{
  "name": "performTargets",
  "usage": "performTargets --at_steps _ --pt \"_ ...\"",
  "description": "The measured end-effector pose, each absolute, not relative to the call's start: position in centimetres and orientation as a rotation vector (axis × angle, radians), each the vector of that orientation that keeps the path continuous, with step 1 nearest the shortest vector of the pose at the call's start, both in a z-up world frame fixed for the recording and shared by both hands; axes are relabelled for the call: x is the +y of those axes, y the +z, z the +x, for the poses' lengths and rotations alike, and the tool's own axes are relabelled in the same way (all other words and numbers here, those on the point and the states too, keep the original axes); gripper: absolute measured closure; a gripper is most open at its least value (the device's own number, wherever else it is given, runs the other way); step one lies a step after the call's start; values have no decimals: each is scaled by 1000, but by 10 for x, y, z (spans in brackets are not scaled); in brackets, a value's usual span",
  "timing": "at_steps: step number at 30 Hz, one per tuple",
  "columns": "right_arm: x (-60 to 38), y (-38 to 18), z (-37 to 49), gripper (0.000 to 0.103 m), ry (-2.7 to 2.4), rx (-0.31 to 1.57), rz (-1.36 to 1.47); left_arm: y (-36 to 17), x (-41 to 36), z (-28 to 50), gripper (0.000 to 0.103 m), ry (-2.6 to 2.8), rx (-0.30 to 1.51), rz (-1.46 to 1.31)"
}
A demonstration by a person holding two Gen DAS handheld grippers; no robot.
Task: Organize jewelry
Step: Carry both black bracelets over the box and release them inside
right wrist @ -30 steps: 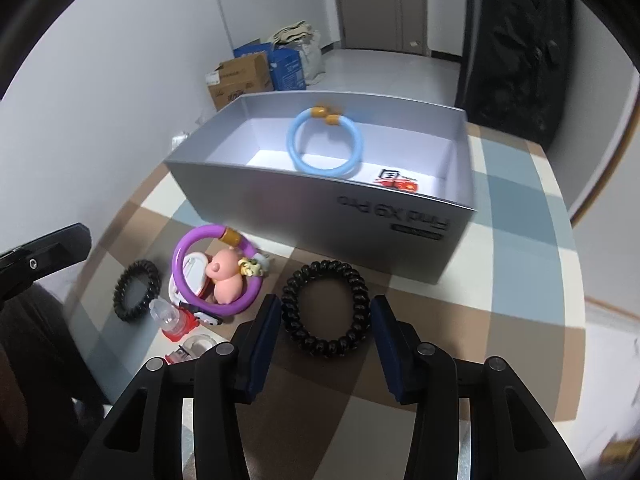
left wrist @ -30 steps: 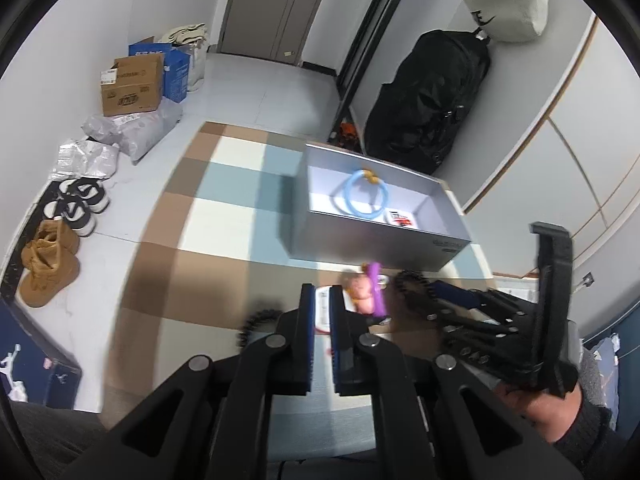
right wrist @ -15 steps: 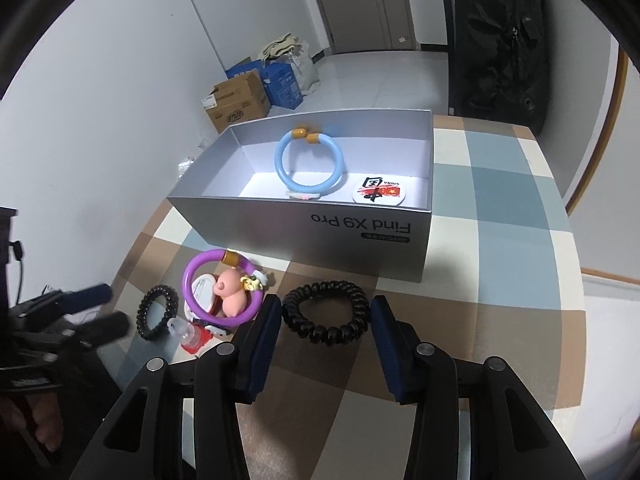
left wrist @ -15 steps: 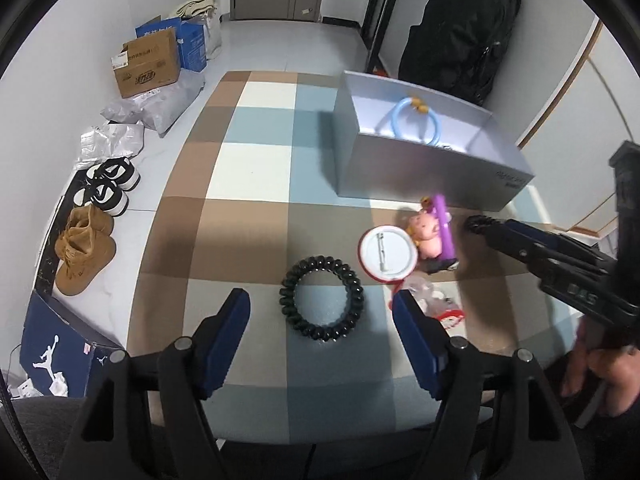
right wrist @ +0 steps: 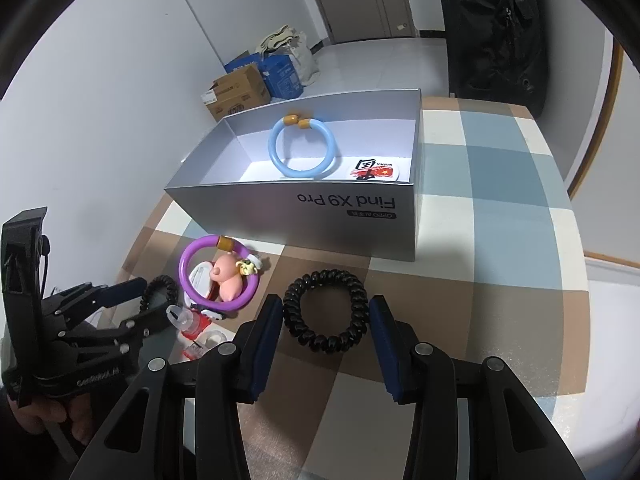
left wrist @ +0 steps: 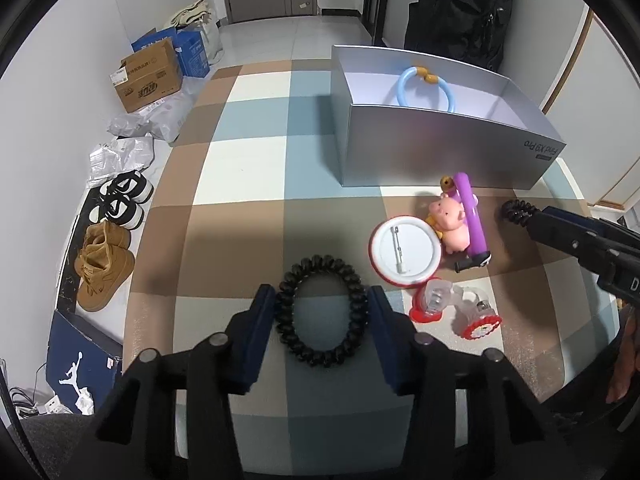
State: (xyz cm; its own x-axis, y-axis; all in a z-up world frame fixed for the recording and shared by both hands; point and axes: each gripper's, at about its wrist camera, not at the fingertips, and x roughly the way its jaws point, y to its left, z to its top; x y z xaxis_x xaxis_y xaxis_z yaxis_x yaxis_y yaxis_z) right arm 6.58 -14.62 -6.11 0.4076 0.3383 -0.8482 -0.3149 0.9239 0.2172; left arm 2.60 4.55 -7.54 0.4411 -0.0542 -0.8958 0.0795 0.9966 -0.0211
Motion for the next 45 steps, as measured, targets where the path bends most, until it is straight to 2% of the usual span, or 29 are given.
performTargets --at_steps 2,3,10,22,31,45 --pt "-150 -59 66 61 417 1070 51 -74 44 25 74 -85 1105 24" --pt "-151 -59 66 61 420 1070 64 -75 43 26 75 -88 1105 24" --pt "-161 -56 65 63 426 1070 132 -69 46 29 75 -93 1086 -50" --pt "-170 -41 58 63 486 1033 222 -31 48 26 76 -128 920 -156" --pt "-171 -11 61 63 609 909 306 0 36 47 76 -203 812 -204" --pt "-174 7 90 63 599 766 358 -23 23 90 76 -291 847 -207"
